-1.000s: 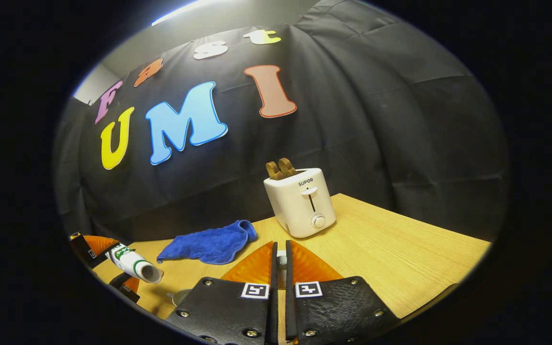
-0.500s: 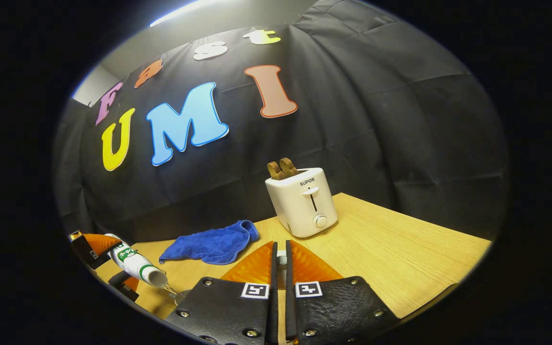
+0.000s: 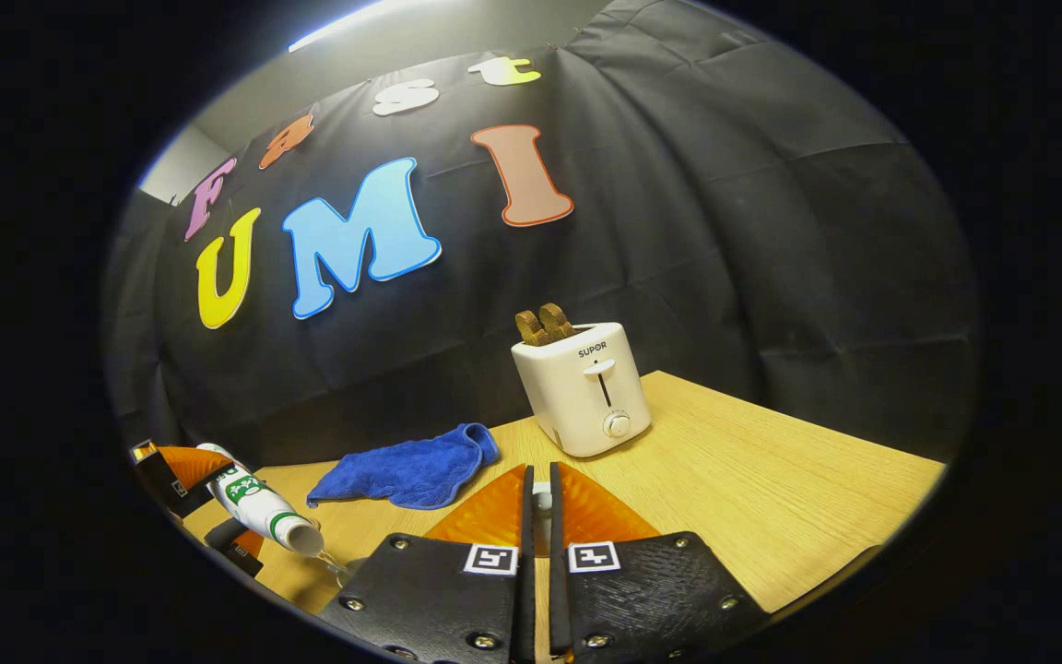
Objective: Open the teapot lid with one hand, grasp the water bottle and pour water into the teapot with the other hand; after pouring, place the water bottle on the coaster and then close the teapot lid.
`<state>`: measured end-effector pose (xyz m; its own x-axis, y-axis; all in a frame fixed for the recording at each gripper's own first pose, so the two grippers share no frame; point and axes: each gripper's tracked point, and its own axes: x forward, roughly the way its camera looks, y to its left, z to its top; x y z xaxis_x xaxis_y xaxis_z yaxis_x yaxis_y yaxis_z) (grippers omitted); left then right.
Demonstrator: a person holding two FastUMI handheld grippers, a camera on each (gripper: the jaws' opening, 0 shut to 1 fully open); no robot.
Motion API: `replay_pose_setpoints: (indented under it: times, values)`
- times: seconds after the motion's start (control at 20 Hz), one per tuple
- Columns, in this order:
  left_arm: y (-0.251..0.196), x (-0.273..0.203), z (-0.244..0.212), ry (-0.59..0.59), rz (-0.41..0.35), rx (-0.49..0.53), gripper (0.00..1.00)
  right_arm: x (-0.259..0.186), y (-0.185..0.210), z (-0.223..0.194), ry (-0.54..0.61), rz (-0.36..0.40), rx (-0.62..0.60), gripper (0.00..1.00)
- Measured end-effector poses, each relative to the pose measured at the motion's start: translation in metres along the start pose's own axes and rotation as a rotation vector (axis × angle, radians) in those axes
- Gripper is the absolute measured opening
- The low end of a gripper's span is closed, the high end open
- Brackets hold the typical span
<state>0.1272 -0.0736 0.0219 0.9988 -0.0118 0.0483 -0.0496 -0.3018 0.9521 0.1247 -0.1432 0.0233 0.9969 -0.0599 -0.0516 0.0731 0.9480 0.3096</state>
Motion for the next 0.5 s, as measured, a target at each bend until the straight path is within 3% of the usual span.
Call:
replay_pose_setpoints:
  times: [0.5]
  values:
    - [0.0037,0.0008,0.0029,-0.016,0.011,0.047,0.84,0.0000,-0.0013,0.0006,-0.003,0.000,0.004,0.06]
